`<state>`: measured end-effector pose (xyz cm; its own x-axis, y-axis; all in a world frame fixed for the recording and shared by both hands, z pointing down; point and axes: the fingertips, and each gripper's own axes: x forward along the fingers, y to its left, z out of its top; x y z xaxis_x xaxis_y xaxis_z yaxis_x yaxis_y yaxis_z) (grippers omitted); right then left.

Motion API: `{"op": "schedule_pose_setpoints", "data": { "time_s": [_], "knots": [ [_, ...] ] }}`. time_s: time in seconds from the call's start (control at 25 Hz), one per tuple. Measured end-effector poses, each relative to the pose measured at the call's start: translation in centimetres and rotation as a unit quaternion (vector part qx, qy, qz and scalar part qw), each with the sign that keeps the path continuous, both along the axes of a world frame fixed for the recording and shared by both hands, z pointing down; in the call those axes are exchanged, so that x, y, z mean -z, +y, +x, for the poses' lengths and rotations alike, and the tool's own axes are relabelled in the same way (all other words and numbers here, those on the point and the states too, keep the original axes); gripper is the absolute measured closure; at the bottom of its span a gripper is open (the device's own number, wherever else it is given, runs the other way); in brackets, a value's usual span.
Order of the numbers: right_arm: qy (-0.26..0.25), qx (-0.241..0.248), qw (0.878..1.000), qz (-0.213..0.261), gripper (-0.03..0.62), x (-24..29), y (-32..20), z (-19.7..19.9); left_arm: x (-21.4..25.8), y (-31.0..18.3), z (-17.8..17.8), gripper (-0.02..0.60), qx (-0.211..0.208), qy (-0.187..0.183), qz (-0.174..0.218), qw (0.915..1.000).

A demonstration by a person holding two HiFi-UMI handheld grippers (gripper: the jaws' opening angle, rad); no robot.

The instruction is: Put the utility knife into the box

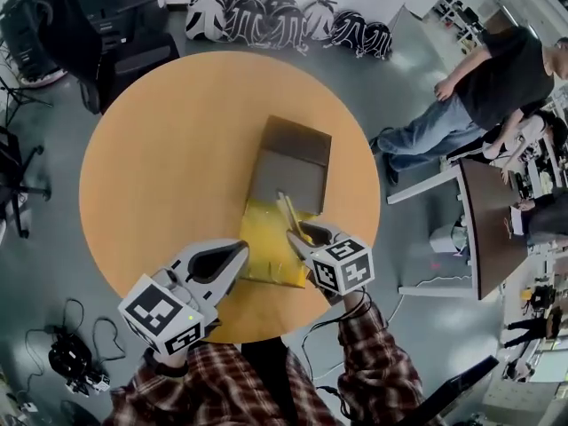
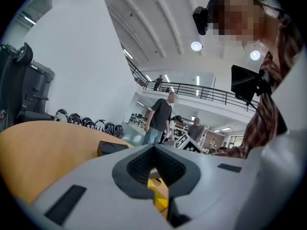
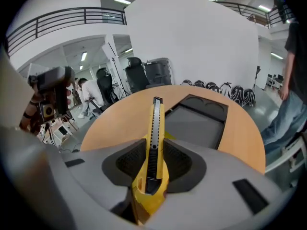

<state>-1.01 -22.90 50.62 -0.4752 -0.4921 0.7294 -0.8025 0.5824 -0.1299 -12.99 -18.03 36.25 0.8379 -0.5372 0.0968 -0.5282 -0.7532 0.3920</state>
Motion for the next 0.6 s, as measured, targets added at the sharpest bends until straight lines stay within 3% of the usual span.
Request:
{"op": "schedule_pose_setpoints", "data": {
  "time_s": [0.28, 0.6],
  "knots": [
    [0.076, 0.011, 0.993, -0.085, 0.47, -7.5, 1.1, -0.3, -0.8, -0.6, -0.9, 0.571, -0.029, 0.005, -0.016, 0.9994],
    [0.13, 0.028, 0.982, -0.134, 0.47, -12.0, 1.0, 0.4, -1.7, -1.0, -0.6, 0.571, -0.017, 0.01, -0.032, 0.9993]
  ]
}}
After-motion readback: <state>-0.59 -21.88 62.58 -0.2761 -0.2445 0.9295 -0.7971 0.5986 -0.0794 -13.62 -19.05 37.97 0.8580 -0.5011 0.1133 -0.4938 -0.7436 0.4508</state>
